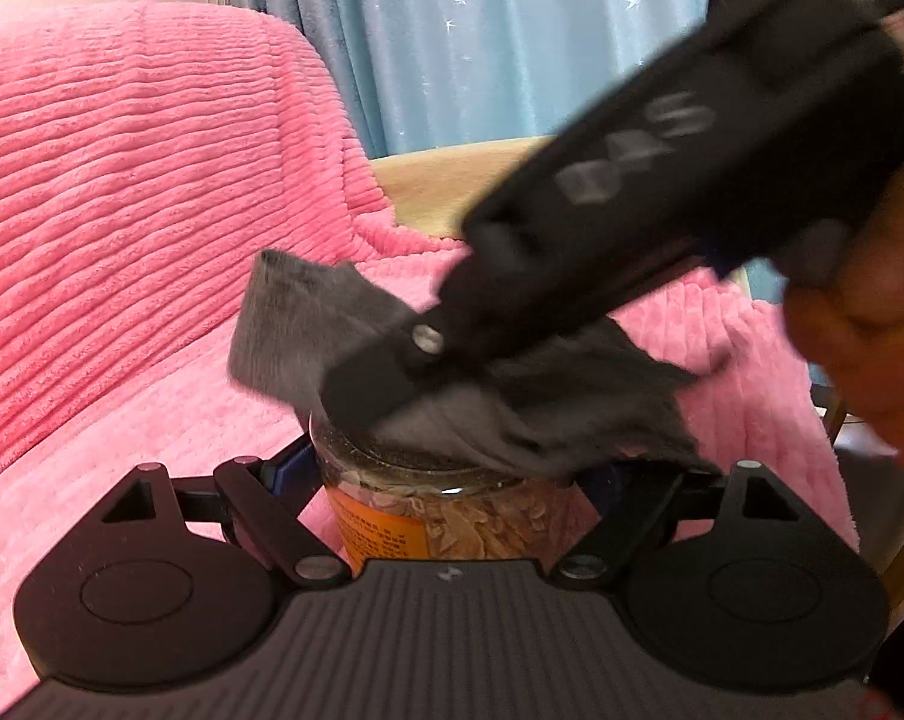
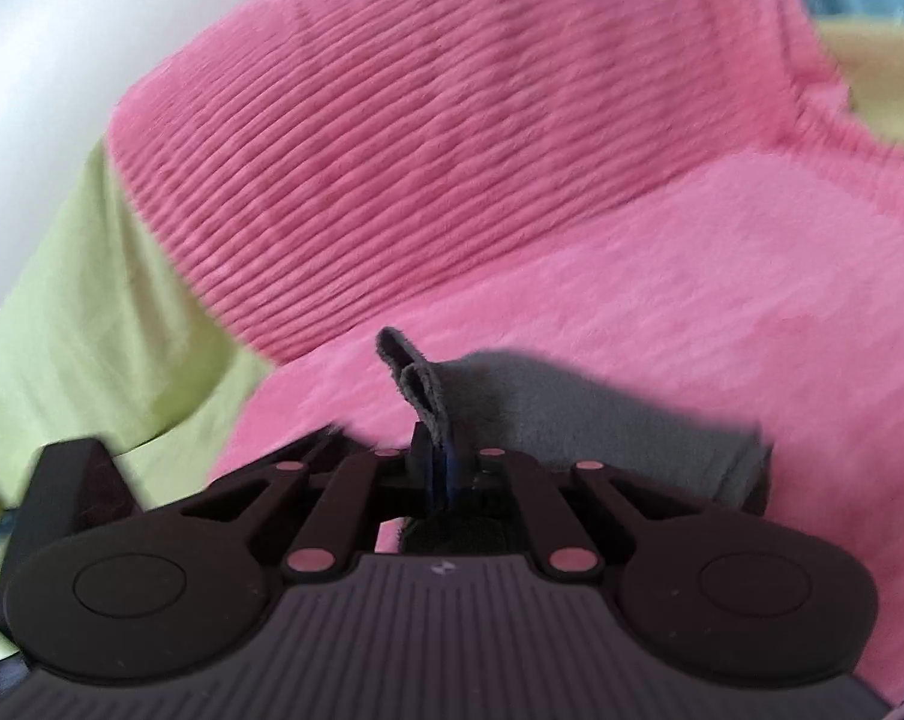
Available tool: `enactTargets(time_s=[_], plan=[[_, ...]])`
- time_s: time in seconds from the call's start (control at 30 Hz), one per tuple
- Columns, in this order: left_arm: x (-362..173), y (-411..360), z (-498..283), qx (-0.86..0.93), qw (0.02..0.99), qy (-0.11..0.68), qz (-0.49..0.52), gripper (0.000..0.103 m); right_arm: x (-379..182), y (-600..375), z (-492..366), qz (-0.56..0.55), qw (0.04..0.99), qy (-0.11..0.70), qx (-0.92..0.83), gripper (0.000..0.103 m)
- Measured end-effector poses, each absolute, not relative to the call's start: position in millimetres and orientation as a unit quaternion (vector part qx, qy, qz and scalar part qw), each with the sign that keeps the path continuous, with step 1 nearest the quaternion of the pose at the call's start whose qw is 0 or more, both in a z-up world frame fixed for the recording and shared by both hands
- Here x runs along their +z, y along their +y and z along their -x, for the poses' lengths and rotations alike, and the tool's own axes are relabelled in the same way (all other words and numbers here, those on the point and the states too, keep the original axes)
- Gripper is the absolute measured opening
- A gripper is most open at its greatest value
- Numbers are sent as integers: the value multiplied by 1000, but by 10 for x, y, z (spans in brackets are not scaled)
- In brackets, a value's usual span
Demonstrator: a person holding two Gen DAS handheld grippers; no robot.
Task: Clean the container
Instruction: 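Wipe the jar's lid with the right gripper's cloth while the left gripper holds the jar upright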
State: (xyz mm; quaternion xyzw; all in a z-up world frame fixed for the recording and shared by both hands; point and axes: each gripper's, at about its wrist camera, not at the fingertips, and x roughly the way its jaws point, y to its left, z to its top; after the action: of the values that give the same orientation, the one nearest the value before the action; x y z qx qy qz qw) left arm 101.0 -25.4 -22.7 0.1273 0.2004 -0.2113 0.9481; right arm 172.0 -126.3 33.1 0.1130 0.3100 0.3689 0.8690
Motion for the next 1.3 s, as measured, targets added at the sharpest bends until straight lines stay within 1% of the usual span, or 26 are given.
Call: enactTargets(time_s=[0.13, 0.3, 0.4, 0.53, 0.83, 1.03, 1.3], plan=[[-217, -222, -1036, -213, 948, 202, -121, 85, 372, -1301, -1725, -83, 891, 290, 340, 1], [-204, -195, -1037, -218, 947, 204, -121, 85, 405, -1375, -1599, -37, 892, 298, 339, 1], [-193, -194, -1049, -217, 947, 205, -122, 85, 417, -1448, -1554, -44, 876, 318, 360, 1], [-171, -192, -1054, -216, 946, 207, -121, 85, 366, -1453, -1556, -80, 850, 333, 400, 2], [-169, -202, -1035, -214, 947, 212, -115, 85, 266, -1290, -1624, -122, 845, 320, 410, 1], [-187, -219, -1023, -212, 947, 213, -114, 85, 250, -1261, -1680, -119, 862, 301, 391, 1], [-228, -232, -1029, -216, 946, 210, -121, 85, 298, -1316, -1627, -53, 887, 275, 368, 1]])
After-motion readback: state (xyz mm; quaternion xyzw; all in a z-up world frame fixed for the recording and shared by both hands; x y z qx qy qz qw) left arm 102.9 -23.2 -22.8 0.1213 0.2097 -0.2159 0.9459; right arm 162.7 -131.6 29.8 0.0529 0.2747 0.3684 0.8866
